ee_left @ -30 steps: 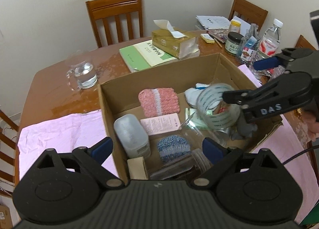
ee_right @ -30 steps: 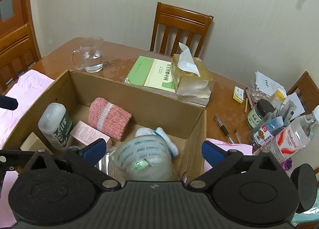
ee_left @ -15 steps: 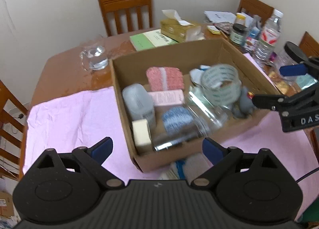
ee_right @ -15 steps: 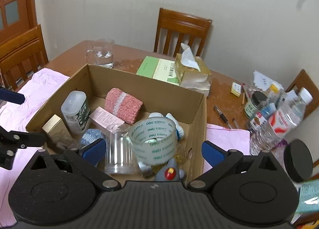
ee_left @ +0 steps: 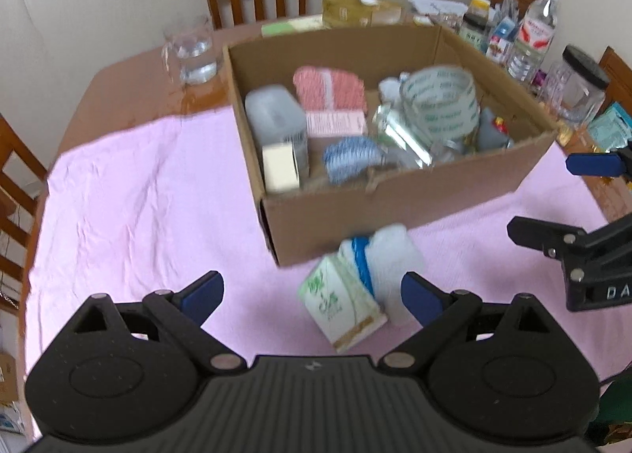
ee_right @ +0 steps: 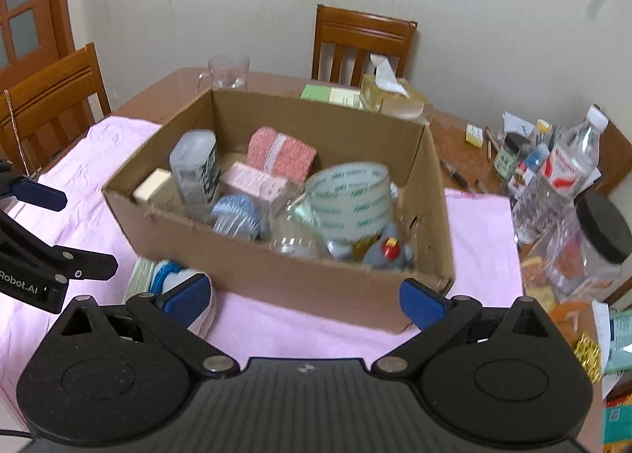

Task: Organize objects
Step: 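Withdraw both tools from the box toward the tissue pack and glove, then close right tool on the white blue-banded glove while left tool grasps the green C&S tissue pack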

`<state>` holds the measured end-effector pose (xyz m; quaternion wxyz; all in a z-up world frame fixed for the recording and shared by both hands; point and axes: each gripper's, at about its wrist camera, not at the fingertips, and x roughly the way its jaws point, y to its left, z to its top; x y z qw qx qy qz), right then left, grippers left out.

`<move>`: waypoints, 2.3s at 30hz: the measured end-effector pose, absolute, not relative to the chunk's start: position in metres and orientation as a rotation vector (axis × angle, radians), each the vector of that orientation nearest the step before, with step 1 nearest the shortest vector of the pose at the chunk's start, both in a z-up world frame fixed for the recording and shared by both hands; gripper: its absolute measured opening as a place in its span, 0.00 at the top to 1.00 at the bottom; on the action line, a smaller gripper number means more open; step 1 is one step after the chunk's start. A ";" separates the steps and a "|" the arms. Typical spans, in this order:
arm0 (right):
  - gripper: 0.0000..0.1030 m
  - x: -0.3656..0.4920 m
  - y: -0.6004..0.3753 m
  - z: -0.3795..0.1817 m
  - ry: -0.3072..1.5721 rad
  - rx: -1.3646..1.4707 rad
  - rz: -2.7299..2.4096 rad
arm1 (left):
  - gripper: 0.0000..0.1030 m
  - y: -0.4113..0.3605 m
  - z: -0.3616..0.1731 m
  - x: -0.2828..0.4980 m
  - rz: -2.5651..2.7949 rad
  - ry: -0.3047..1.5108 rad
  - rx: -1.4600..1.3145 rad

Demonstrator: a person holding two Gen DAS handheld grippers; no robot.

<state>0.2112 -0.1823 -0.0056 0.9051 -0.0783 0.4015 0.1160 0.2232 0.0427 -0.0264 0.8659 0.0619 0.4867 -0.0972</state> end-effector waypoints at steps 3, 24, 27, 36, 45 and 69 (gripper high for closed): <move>0.00 0.204 -0.175 -0.022 0.855 -0.160 0.232 | 0.07 0.043 -0.046 0.222 -0.194 1.045 0.134; 0.00 0.195 -0.147 -0.068 0.977 -0.105 0.173 | 0.06 0.070 -0.099 0.238 -0.214 1.100 0.080; 0.00 0.197 -0.142 -0.070 0.982 -0.102 0.183 | 0.06 0.085 -0.101 0.239 -0.176 1.103 0.079; 0.00 0.206 -0.120 -0.076 0.989 -0.111 0.238 | 0.06 0.111 -0.103 0.239 -0.159 1.099 0.121; 0.00 0.230 -0.093 -0.086 0.984 -0.124 0.265 | 0.06 0.137 -0.104 0.243 -0.126 1.097 0.116; 0.00 0.233 -0.111 -0.107 1.028 -0.125 0.216 | 0.05 0.112 -0.111 0.254 -0.124 1.046 0.067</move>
